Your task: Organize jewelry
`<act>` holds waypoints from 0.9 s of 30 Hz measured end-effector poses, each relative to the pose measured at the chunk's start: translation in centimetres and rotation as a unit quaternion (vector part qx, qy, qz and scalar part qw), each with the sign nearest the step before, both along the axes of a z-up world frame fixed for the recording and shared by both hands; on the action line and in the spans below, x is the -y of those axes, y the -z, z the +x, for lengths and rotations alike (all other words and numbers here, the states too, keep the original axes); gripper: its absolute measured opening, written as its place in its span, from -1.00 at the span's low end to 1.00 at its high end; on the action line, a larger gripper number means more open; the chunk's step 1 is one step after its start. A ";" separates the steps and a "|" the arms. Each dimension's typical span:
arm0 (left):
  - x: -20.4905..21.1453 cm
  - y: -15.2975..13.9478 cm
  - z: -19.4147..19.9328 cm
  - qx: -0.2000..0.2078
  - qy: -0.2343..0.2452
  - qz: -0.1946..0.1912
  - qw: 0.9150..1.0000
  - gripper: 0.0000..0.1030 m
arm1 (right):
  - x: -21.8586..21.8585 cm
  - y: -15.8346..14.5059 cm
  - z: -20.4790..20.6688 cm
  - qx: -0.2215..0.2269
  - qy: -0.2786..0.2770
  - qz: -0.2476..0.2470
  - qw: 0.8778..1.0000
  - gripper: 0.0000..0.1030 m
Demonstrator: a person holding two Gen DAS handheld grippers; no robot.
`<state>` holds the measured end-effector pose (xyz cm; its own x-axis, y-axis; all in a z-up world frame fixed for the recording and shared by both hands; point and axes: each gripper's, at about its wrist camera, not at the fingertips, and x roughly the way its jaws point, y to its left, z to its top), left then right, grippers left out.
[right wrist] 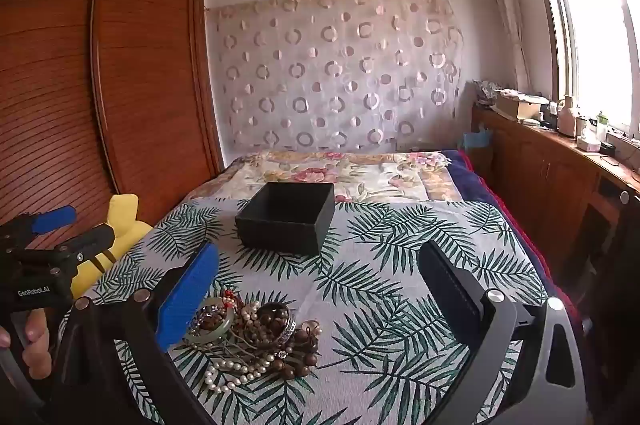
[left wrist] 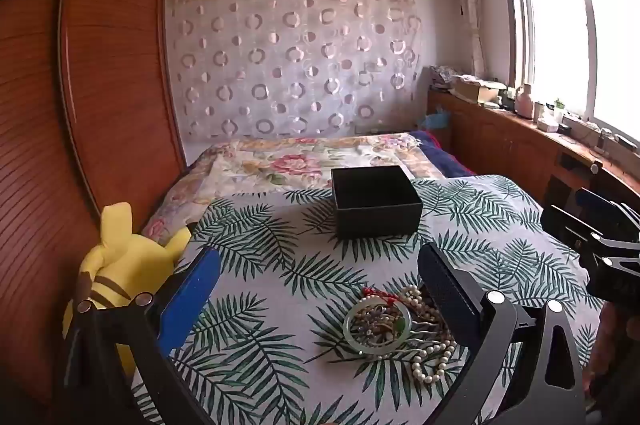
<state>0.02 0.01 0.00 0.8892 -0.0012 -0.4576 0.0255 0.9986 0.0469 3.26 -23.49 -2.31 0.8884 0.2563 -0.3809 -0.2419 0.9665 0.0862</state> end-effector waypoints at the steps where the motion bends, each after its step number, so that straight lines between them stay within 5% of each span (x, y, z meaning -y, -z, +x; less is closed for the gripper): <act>1: 0.0 0.0 0.0 0.001 0.000 -0.001 1.000 0.85 | 0.0 0.0 0.0 0.000 0.000 0.002 1.000 0.95; 27: 0.2 -0.5 -0.1 0.015 0.002 -0.009 1.000 0.85 | 0.0 0.1 0.0 -0.002 0.001 0.002 1.000 0.95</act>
<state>-0.11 -0.15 0.47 0.9022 -0.0131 -0.4311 0.0285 0.9992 0.0293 3.25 -23.53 -2.36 0.8873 0.2568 -0.3830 -0.2403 0.9664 0.0912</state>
